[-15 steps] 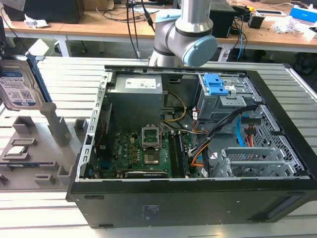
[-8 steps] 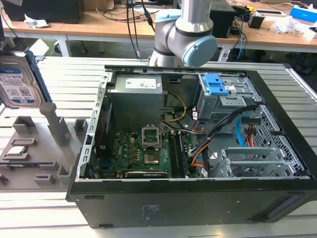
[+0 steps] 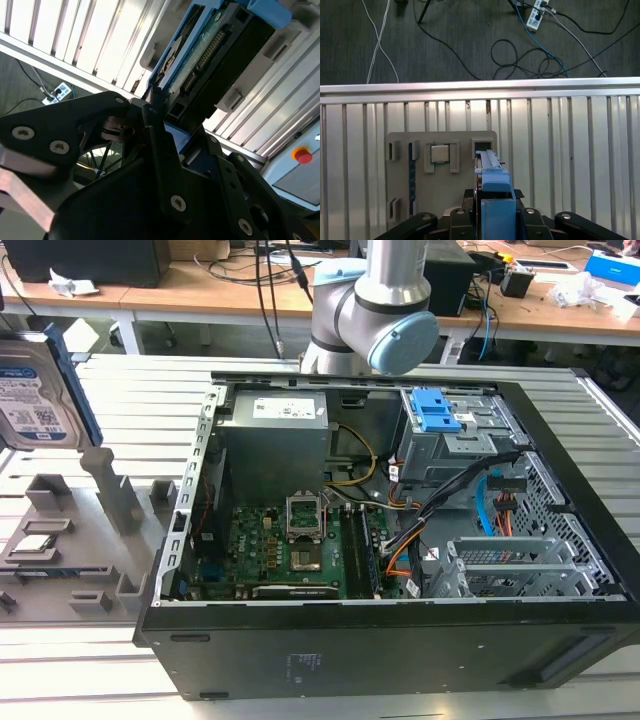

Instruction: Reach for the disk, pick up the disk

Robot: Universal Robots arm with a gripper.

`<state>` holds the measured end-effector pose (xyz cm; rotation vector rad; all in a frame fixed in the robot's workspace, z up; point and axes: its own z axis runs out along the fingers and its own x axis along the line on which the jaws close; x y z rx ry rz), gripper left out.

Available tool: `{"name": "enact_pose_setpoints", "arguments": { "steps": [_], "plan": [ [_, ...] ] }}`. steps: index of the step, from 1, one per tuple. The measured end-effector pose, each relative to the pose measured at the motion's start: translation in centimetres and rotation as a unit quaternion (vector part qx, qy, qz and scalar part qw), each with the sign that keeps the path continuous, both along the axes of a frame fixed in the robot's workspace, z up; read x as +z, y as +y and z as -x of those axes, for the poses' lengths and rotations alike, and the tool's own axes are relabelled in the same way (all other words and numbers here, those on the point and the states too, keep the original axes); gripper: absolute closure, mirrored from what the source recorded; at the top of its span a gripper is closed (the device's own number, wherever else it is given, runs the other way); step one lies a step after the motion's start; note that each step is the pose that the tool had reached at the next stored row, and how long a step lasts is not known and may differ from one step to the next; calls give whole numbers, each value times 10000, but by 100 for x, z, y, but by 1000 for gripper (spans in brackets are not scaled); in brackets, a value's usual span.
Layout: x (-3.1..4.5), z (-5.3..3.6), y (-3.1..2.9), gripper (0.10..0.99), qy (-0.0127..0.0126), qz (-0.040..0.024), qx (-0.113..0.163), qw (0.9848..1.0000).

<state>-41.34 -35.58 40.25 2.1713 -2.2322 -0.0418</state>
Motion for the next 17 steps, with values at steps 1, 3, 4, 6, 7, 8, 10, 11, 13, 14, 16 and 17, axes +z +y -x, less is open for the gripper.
{"name": "enact_pose_setpoints", "arguments": {
  "steps": [1, 3, 4, 6, 7, 8, 10, 11, 13, 14, 16, 17],
  "plan": [
    [18, -1, 0, 718, -1, 0, 0, 10000],
    [38, -2, 0, 718, 0, 0, 0, 10000],
    [49, -3, 0, 718, 0, 0, 0, 10000],
    [80, -6, 0, 718, 0, 0, 0, 10000],
    [95, -8, 0, 718, 0, 0, 0, 10000],
    [104, -8, 0, 718, 0, 0, 0, 10000],
    [125, -11, 0, 718, 0, 0, 0, 10000],
    [134, -11, 0, 718, 0, 0, 0, 10000],
    [167, -14, 0, 718, 0, 0, 0, 10000],
    [180, -16, 0, 718, 0, 0, 0, 10000],
    [205, -18, 0, 718, 0, 0, 0, 10000],
    [214, -18, 0, 718, -1, 0, 0, 10000]
  ]
}}
